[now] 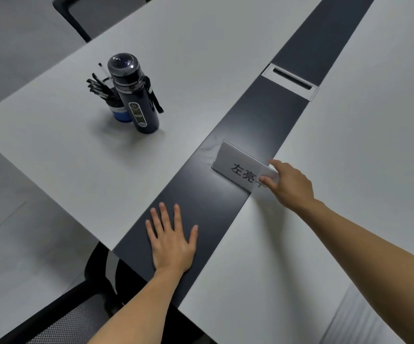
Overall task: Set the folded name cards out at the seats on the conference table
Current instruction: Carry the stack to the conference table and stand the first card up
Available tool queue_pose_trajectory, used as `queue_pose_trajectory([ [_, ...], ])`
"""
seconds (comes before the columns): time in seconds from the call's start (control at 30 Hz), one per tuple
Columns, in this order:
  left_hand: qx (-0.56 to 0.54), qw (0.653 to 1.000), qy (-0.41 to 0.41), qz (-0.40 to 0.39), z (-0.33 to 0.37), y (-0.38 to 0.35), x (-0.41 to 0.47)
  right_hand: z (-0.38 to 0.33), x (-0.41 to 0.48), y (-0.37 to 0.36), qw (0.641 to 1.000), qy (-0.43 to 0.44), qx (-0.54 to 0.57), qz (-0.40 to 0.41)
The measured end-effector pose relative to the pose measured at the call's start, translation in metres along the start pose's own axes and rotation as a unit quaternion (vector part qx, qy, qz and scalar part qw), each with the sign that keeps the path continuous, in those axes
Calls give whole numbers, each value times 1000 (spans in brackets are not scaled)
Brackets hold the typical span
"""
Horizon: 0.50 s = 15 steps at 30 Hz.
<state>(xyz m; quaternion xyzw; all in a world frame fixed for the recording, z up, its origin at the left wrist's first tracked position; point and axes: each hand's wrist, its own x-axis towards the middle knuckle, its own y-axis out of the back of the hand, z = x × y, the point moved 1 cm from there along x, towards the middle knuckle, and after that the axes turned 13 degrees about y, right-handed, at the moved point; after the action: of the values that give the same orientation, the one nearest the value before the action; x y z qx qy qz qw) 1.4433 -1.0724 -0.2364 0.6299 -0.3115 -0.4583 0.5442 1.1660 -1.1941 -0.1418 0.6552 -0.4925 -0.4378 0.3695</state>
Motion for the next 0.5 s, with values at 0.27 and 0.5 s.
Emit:
queue_pose_trajectory([
  [0.27, -2, 1000, -6, 16, -1, -3, 1, 4, 27, 7, 999, -17, 16, 38],
  [0.5, -2, 1000, -5, 18, -1, -4, 1, 16, 42, 18, 999, -33, 2, 37],
])
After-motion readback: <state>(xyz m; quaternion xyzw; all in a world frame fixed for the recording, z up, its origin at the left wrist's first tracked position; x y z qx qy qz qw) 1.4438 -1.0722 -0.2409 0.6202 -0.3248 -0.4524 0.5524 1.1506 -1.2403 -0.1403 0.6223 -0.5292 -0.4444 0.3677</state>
